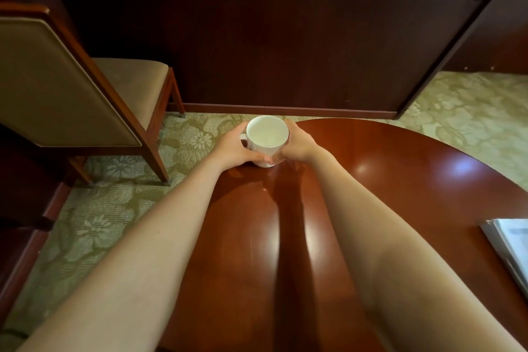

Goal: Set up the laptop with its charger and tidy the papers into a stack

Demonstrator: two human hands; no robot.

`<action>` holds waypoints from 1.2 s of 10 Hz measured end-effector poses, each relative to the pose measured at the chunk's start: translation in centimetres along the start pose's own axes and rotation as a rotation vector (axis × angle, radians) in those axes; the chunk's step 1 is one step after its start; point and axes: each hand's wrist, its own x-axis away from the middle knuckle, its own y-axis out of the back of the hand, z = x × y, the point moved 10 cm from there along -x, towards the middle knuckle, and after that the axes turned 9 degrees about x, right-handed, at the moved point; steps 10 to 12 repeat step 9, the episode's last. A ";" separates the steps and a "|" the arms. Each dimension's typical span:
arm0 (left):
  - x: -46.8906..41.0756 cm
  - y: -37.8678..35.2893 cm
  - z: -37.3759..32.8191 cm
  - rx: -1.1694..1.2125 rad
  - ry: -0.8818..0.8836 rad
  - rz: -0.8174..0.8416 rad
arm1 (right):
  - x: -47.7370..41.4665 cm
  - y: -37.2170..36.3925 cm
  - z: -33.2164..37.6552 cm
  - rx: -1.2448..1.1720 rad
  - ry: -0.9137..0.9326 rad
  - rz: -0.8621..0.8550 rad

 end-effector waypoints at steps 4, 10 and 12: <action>2.0 1.8 -0.8 -0.188 0.135 0.034 | 2.4 1.7 0.9 0.101 -0.054 -0.007; 12.0 8.0 -8.5 -0.363 0.104 -0.047 | 12.0 4.4 6.6 0.111 -0.009 -0.036; 12.0 8.0 -8.5 -0.363 0.104 -0.047 | 12.0 4.4 6.6 0.111 -0.009 -0.036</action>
